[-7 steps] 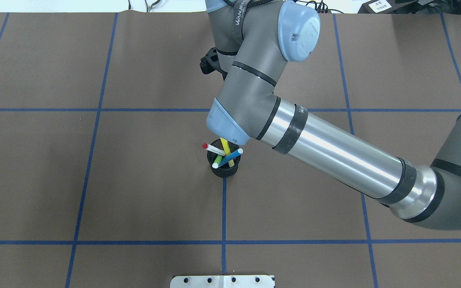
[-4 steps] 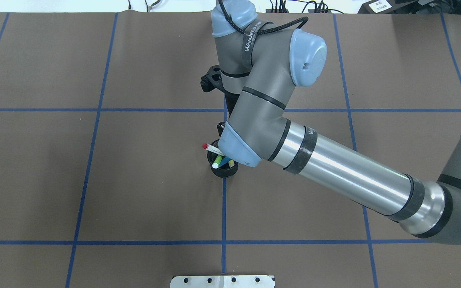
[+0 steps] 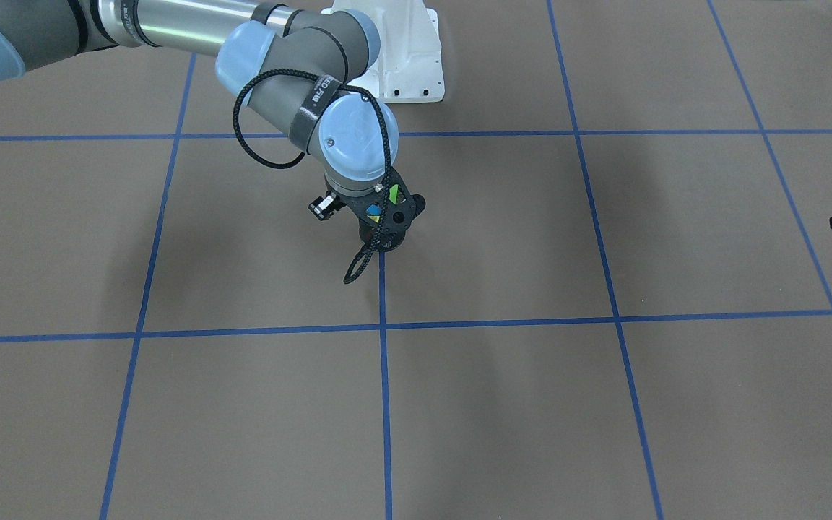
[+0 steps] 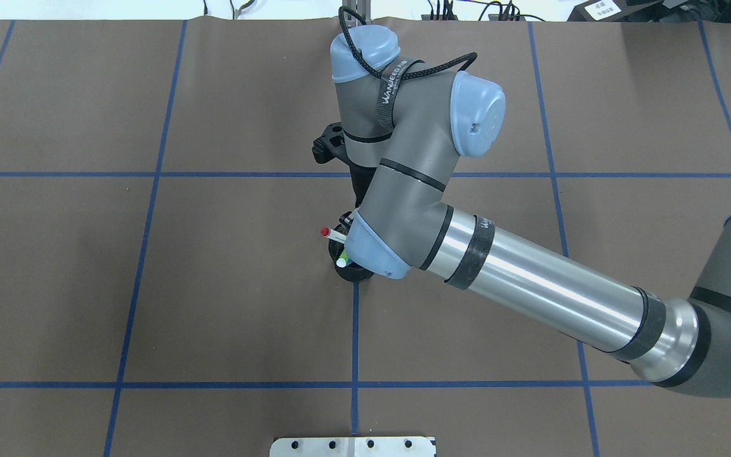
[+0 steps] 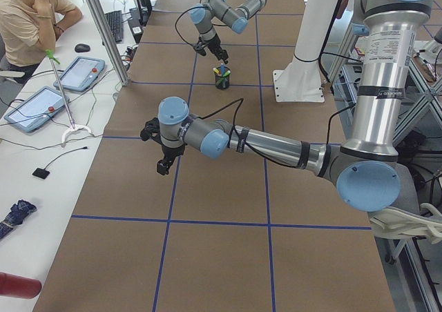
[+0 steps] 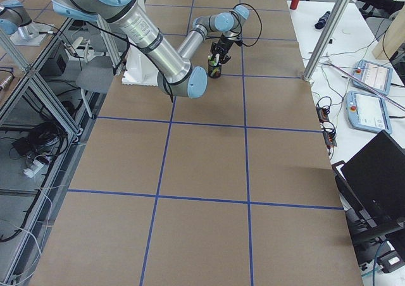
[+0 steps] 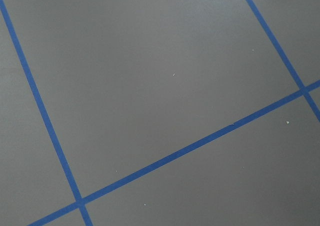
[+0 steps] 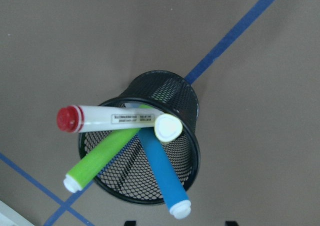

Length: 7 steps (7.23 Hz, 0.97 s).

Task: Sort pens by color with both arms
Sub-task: 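Lower the right gripper into the cup and close on the blue marker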

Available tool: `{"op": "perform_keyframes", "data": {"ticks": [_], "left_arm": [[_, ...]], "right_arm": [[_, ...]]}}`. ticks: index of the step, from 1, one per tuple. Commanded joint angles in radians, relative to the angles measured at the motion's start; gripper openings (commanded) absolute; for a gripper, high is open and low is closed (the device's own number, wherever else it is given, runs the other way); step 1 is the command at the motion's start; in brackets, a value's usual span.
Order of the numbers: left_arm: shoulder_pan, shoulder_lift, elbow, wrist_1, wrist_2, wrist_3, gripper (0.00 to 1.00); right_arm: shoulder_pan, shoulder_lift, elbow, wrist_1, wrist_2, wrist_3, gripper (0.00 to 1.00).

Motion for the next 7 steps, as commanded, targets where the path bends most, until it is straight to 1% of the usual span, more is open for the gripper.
{"op": "perform_keyframes", "data": {"ticks": [1,5,7], "left_arm": [[-0.001,-0.001,0.001,0.0,0.0,0.0,1.0],[0.001,0.0,0.001,0.0,0.0,0.0,1.0],[-0.001,0.0,0.002,0.0,0.0,-0.001,1.0]], "right_arm": [[-0.005,0.039,-0.06,0.001,-0.009,-0.004,0.46],[-0.005,0.04,-0.063,0.001,-0.015,-0.012,0.44],[-0.005,0.043,-0.059,-0.001,-0.015,-0.012,0.35]]}}
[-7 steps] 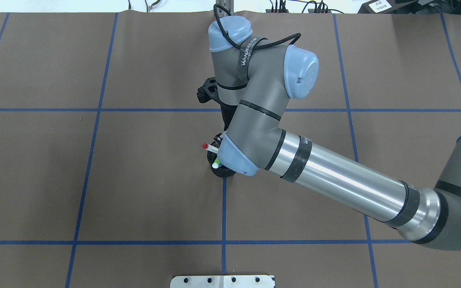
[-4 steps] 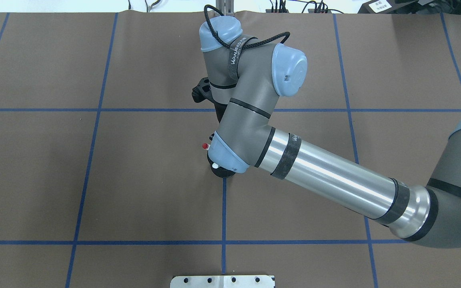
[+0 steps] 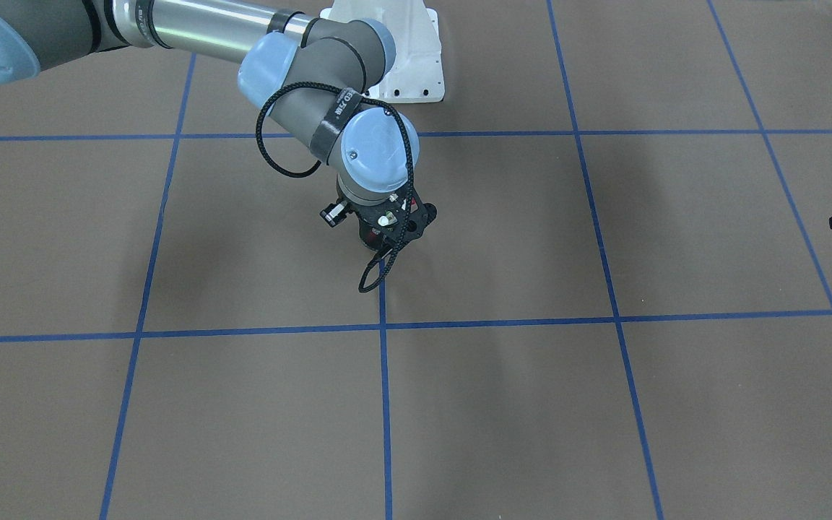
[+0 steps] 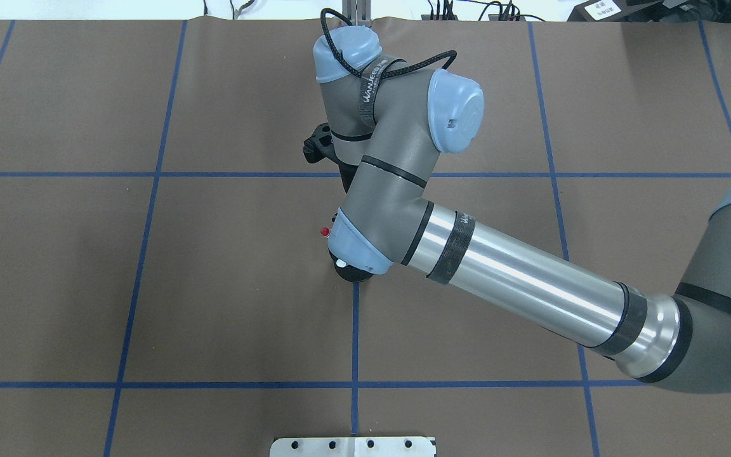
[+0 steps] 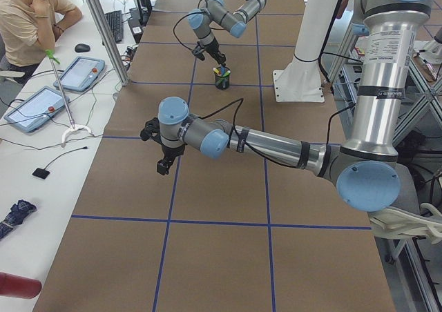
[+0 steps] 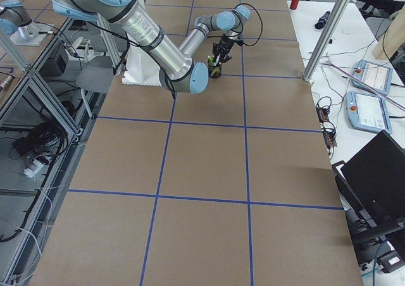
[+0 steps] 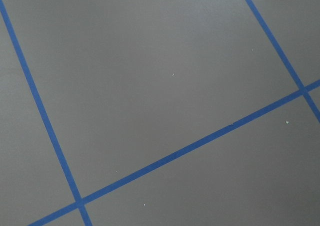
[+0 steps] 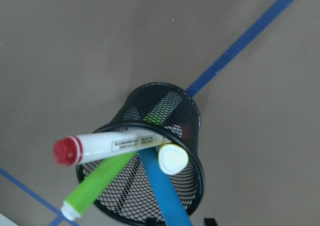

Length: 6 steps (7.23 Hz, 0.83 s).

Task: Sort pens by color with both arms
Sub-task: 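Lower the right gripper into the cup and close on the blue marker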

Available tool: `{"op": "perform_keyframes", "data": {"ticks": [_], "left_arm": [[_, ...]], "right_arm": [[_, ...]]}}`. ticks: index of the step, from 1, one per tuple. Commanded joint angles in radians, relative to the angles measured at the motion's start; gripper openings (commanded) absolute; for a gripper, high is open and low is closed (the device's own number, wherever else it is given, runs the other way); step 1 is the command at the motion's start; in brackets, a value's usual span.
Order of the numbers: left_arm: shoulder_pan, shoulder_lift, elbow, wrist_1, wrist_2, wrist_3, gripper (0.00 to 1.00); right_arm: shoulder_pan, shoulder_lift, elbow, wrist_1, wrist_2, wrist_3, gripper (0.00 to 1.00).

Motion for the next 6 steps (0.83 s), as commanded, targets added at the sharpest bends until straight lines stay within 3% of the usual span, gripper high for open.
{"op": "perform_keyframes", "data": {"ticks": [1,2,6], "left_arm": [[-0.001,-0.001,0.0,0.0,0.0,0.0,1.0],[0.001,-0.001,0.004,0.0,0.0,0.0,1.0],[0.001,-0.001,0.007,0.0,0.0,0.0,1.0]], "right_arm": [[0.0,0.0,0.007,-0.001,0.001,-0.002,0.26],[0.0,-0.002,0.012,-0.001,-0.001,-0.002,0.17],[0.0,-0.003,0.036,-0.006,-0.003,-0.002,0.06]]}}
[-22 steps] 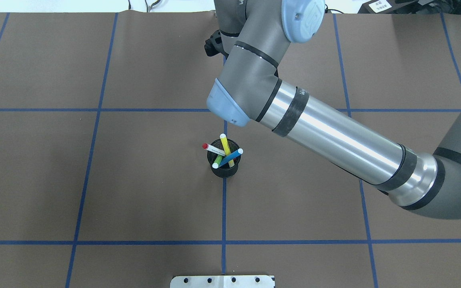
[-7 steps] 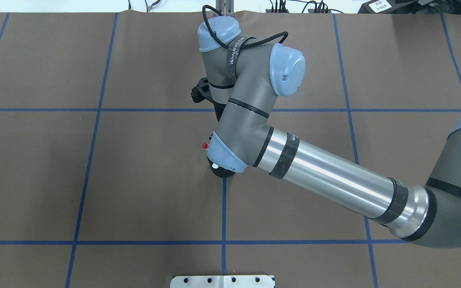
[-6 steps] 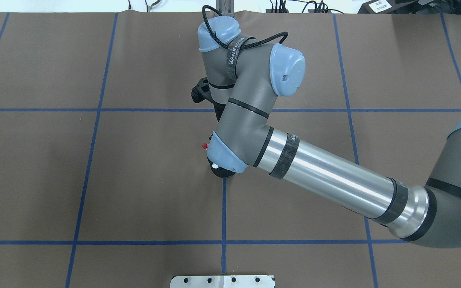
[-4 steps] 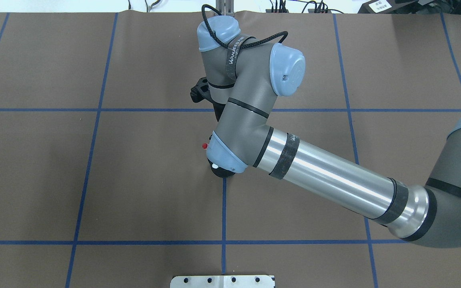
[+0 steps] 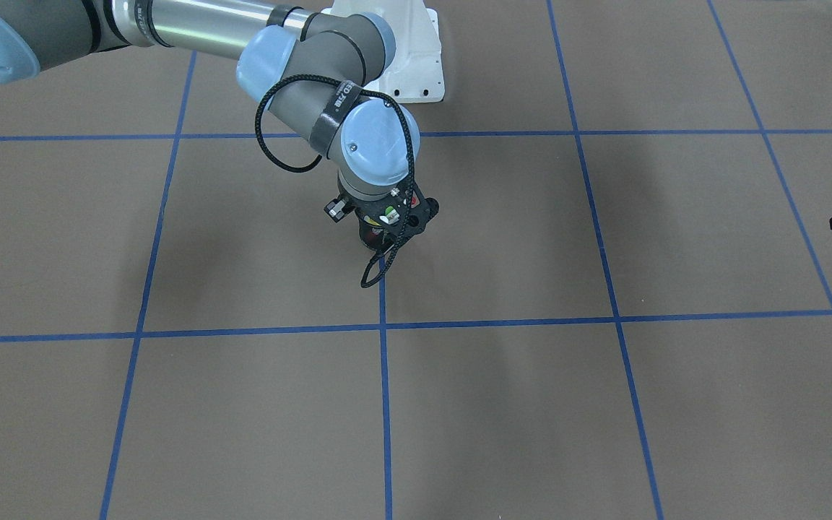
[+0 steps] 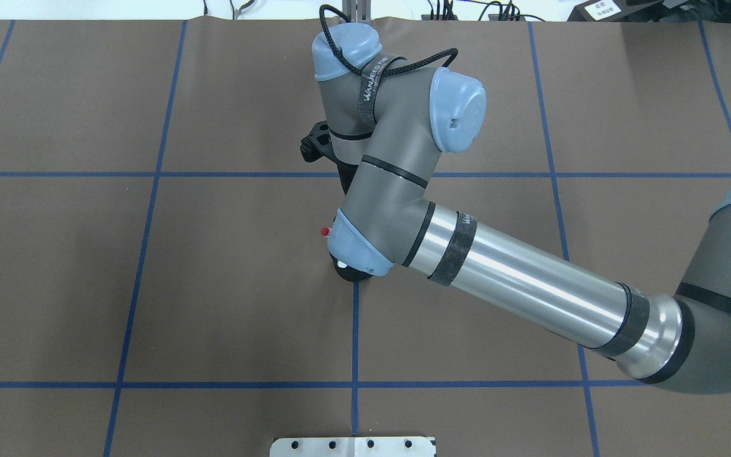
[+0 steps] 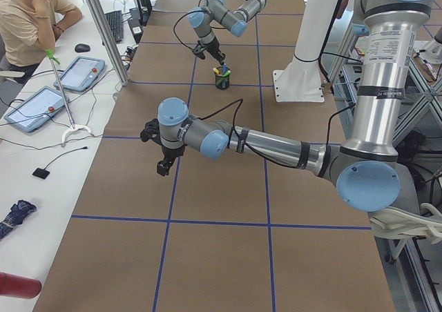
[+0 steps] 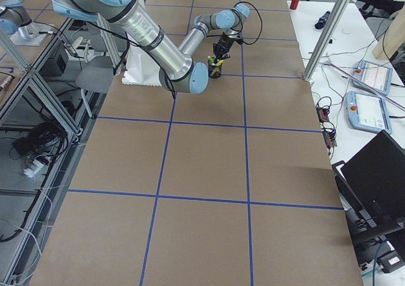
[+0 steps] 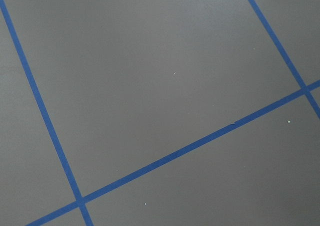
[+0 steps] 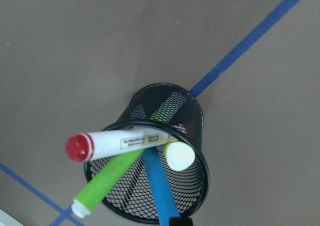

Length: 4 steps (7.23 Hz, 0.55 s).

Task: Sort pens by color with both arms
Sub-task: 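Lower the right gripper into the cup and close on the blue marker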

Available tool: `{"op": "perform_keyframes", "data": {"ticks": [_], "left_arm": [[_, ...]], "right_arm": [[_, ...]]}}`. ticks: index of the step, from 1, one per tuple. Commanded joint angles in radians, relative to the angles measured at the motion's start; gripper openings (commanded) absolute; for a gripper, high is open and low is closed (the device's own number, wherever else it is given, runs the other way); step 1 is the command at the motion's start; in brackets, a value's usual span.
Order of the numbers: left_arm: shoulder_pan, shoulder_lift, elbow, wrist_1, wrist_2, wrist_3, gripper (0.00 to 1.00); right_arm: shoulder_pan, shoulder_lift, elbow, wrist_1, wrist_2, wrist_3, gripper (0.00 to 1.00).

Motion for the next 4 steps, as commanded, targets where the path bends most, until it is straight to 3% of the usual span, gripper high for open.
{"op": "perform_keyframes", "data": {"ticks": [1,2,3,4], "left_arm": [[-0.001,0.0,0.0,0.0,0.0,0.0,1.0],[0.001,0.0,0.0,0.0,0.0,0.0,1.0],[-0.001,0.0,0.0,0.0,0.0,0.0,1.0],[-0.001,0.0,0.0,0.0,0.0,0.0,1.0]], "right_arm": [[0.0,0.001,0.011,-0.002,-0.001,0.0,0.19],[0.0,0.001,0.011,-0.002,0.0,0.001,0.66],[0.0,-0.005,0.011,-0.002,-0.001,0.0,0.78],[0.0,-0.007,0.011,-0.002,0.0,0.001,0.79]]}}
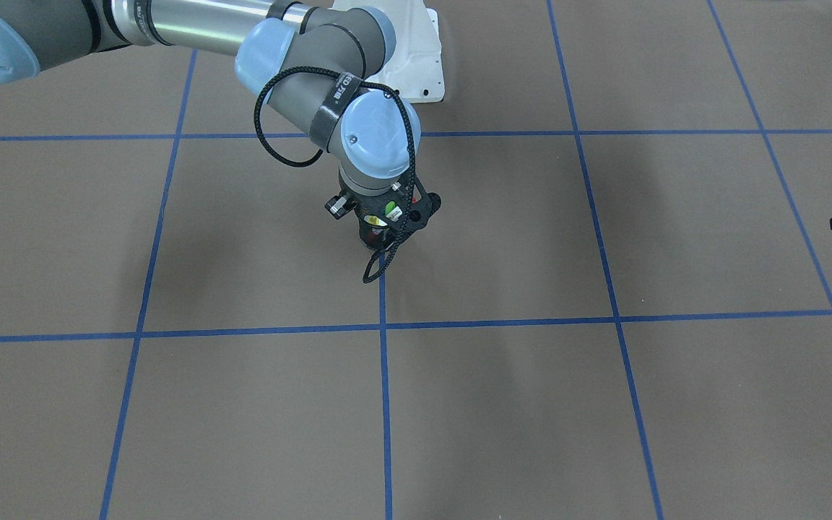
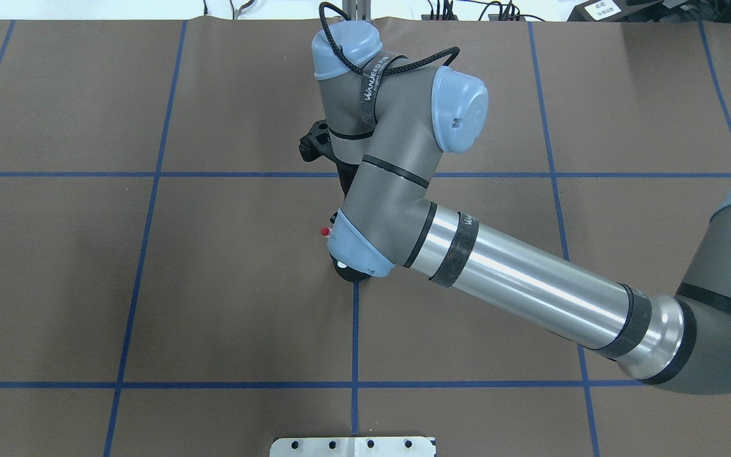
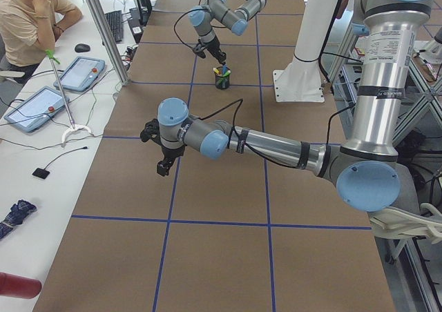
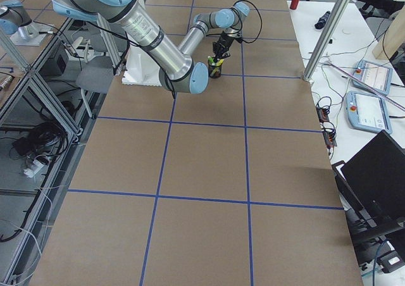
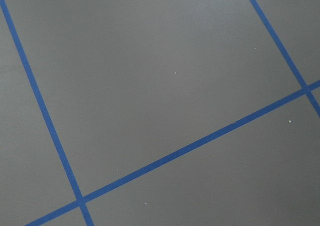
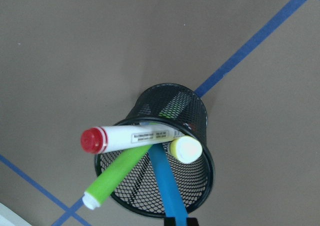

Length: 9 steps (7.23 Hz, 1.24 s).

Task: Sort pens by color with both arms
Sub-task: 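Lower the right gripper into the cup and close on the blue marker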

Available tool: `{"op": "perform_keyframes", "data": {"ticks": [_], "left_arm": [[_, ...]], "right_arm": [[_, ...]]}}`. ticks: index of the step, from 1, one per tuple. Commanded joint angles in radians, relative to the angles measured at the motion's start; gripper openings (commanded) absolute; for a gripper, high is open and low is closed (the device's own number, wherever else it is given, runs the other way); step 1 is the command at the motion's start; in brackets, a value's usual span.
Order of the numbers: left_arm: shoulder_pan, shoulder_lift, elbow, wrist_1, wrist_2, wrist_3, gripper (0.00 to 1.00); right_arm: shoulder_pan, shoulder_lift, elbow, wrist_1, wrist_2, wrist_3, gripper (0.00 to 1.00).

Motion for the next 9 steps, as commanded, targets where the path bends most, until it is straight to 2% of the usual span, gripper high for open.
{"op": "perform_keyframes", "data": {"ticks": [1,3,5,9], "left_arm": [[0.001,0.0,0.002,0.0,0.0,0.0,1.0],[0.001,0.0,0.002,0.0,0.002,0.0,1.0],[0.001,0.0,0.002,0.0,0.002,0.0,1.0],[0.001,0.0,0.0,0.0,0.002,0.0,1.0]], "right_arm": [[-0.005,-0.006,0.0,0.001,0.001,0.001,0.79],[-0.017,-0.011,-0.001,0.001,-0.001,0.001,0.79],[-0.021,-0.017,-0.003,0.001,-0.002,0.001,0.64],[-0.026,-0.015,-0.001,0.001,-0.005,-0.001,0.45]]}}
